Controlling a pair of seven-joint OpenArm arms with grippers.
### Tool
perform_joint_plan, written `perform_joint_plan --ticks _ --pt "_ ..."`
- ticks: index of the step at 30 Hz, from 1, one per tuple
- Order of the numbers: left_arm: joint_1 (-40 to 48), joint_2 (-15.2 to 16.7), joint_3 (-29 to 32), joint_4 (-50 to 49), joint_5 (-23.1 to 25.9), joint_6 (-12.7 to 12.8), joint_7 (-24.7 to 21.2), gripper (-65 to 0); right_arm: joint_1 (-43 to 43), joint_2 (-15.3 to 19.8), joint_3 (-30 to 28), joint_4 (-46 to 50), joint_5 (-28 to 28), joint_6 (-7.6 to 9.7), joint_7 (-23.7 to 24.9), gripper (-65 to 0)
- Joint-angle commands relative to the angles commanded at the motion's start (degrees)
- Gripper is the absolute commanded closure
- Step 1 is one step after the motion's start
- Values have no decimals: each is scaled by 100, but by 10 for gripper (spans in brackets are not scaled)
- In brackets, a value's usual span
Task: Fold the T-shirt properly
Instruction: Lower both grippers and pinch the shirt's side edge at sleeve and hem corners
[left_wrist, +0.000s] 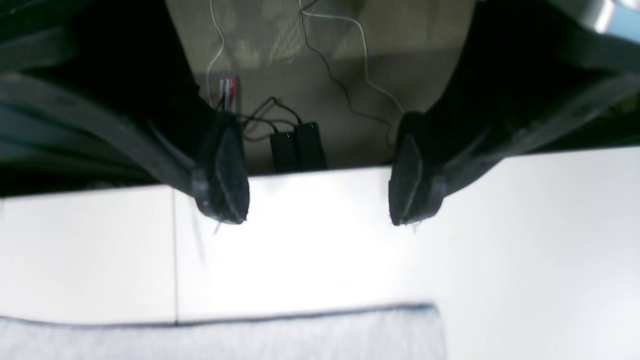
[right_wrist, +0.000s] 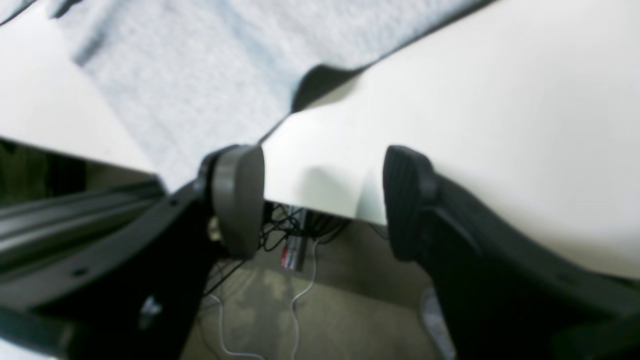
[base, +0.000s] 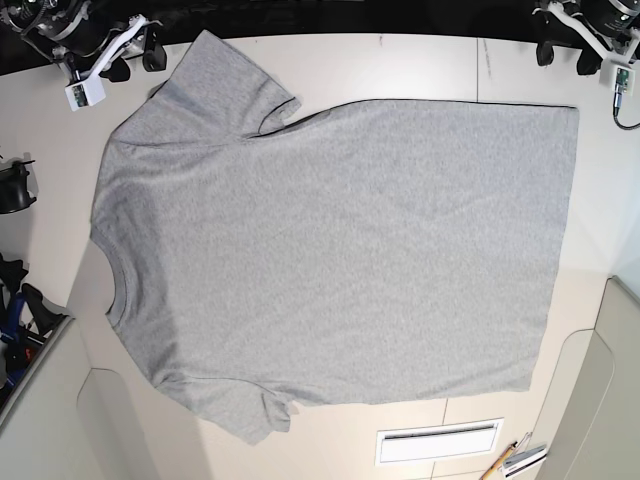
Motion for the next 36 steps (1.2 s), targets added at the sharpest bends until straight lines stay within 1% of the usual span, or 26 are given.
perform_joint_plan --ticks 2,5,8,13,18,20,21,23,26,29,30,31,32,36 --pt "-146 0 0 -63 -70 107 4 -469 118 -52 0 -142 26 0 0 -371" --pt "-437 -2 0 -363 -160 103 33 -469 256 -166 0 -310 109 20 0 -371" --pt "-748 -4 0 -901 -216 103 48 -469 280 -225 -2 -341 127 63 -4 -371" --pt "-1215 -232 0 -1786 -385 101 101 -469 280 -225 -2 -341 127 66 -4 -371" --pt "-1547 -398 2 -2214 -428 101 127 -469 280 -227 -2 -341 153 72 -4 -371" --pt "-1679 -413 2 -2415 -525 101 131 -469 280 -227 -2 -341 264 197 -9 -371" --pt "-1768 -424 2 -2533 -577 98 131 -469 282 -240 -7 -341 284 210 -22 -371" --pt "-1923 -444 2 -2767 -599 90 155 -469 280 -332 -7 -341 282 208 -24 -371" --pt "-1989 -444 15 -2892 -905 -98 232 -469 282 -577 -7 -341 280 210 -24 -371" --pt "-1989 -444 61 -2889 -920 -96 256 -469 282 -807 -13 -341 321 212 -22 -371" --pt "-1989 -446 111 -2889 -918 -96 256 -469 284 -874 -17 -341 348 236 -20 -371" --pt "-1989 -444 168 -2889 -916 -96 256 -469 286 -931 -17 -341 365 308 -20 -371" --pt "-1989 -444 229 -2889 -911 -96 256 -469 304 -994 -17 -343 365 323 -20 -371" --pt "-2055 -448 313 -2889 -887 -94 258 -469 511 -1235 -17 -511 369 330 -20 -371"
